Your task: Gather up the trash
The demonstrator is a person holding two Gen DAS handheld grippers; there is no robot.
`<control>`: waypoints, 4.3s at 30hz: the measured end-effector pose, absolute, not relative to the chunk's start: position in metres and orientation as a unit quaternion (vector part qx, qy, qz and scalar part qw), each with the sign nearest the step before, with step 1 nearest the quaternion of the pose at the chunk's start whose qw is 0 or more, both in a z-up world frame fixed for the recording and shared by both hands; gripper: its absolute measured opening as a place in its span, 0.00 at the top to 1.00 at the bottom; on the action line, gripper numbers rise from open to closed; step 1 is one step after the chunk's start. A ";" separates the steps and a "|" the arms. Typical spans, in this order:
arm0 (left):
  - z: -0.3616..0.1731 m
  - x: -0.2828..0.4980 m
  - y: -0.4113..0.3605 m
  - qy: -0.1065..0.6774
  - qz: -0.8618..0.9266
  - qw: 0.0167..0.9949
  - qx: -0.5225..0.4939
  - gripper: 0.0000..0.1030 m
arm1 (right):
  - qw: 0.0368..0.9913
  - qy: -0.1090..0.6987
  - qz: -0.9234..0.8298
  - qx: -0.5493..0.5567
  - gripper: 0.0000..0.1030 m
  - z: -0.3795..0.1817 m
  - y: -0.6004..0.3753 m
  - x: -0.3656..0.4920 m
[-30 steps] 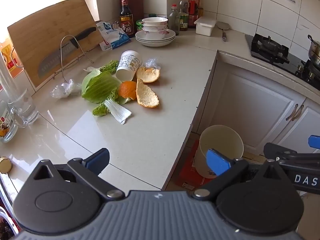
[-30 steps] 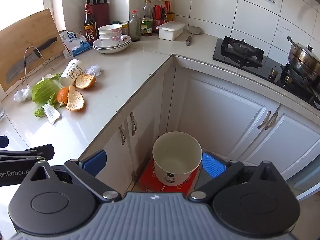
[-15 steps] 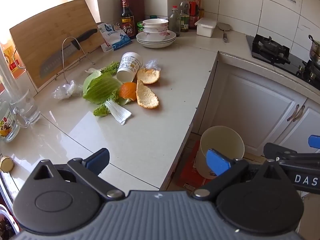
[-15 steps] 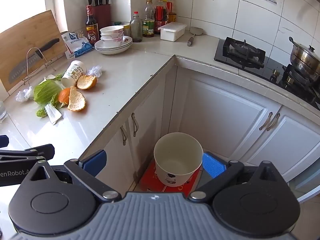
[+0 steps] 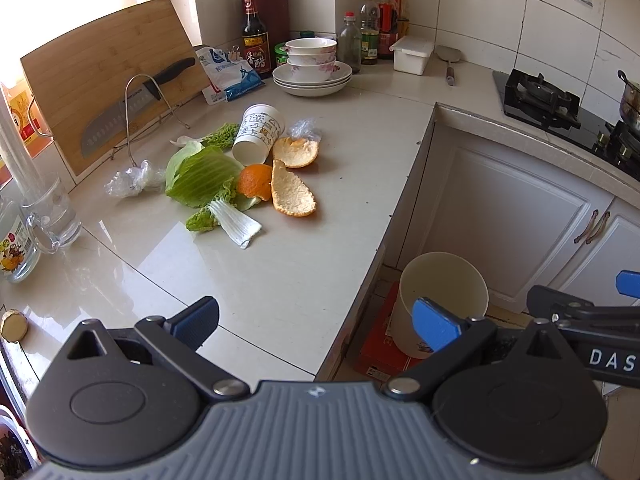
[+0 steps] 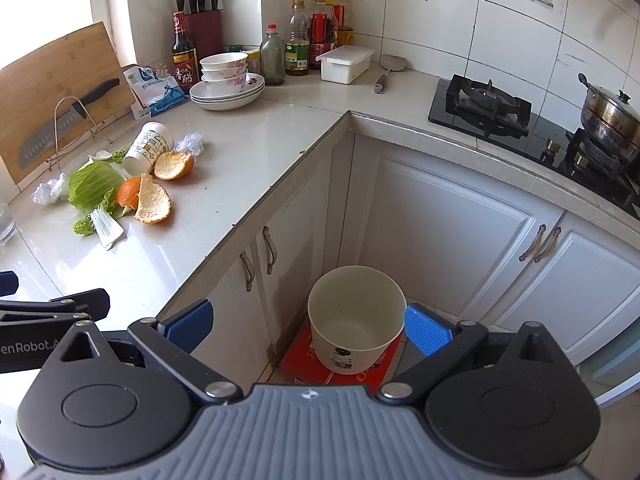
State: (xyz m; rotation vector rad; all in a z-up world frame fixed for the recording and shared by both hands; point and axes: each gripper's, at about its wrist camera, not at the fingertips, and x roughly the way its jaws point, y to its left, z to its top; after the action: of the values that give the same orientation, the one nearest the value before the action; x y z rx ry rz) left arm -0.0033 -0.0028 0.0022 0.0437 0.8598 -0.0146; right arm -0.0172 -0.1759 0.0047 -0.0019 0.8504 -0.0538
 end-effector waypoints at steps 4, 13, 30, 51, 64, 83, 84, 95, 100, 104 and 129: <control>0.002 -0.004 -0.003 0.417 -0.007 0.909 0.021 0.01 | 0.911 0.412 -0.027 0.000 0.00 0.005 -0.175 -0.018; 0.003 -0.004 -0.002 0.416 -0.007 0.909 0.020 0.01 | 0.911 0.411 -0.026 -0.001 0.00 0.006 -0.175 -0.018; 0.004 -0.005 -0.003 0.416 -0.006 0.909 0.020 0.01 | 0.912 0.409 -0.026 0.000 0.00 0.007 -0.175 -0.018; 0.006 -0.004 -0.005 0.413 -0.005 0.910 0.021 0.01 | 0.915 0.404 -0.020 0.001 0.00 0.007 -0.180 -0.017; 0.009 -0.010 -0.021 0.404 -0.004 0.914 0.024 0.01 | 0.922 0.387 0.000 -0.010 0.00 0.012 -0.194 -0.025; 0.000 -0.001 -0.007 0.373 0.035 0.927 0.012 0.01 | 0.935 0.343 0.064 -0.055 0.00 0.009 -0.198 -0.014; -0.001 0.001 -0.006 0.372 0.040 0.927 0.015 0.01 | 0.935 0.342 0.068 -0.058 0.00 0.007 -0.197 -0.012; -0.032 0.049 0.024 0.372 0.085 0.924 -0.002 0.01 | 0.927 0.349 0.106 -0.085 0.00 -0.026 -0.190 0.029; -0.045 0.080 0.041 0.377 0.115 0.919 -0.011 0.01 | 0.920 0.357 0.133 -0.094 0.00 -0.041 -0.181 0.058; -0.056 0.105 0.058 0.380 0.145 0.913 -0.019 0.01 | 0.913 0.366 0.149 -0.102 0.00 -0.050 -0.169 0.086; -0.106 0.183 0.075 0.421 0.263 0.858 -0.131 0.34 | 0.837 0.394 0.331 -0.187 0.00 -0.094 -0.104 0.200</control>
State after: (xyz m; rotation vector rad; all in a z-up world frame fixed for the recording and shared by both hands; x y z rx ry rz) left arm 0.1831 0.0749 -0.1064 -0.2745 0.8850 0.5514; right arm 0.2001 -0.1038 -0.0935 -0.3953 0.8347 0.7003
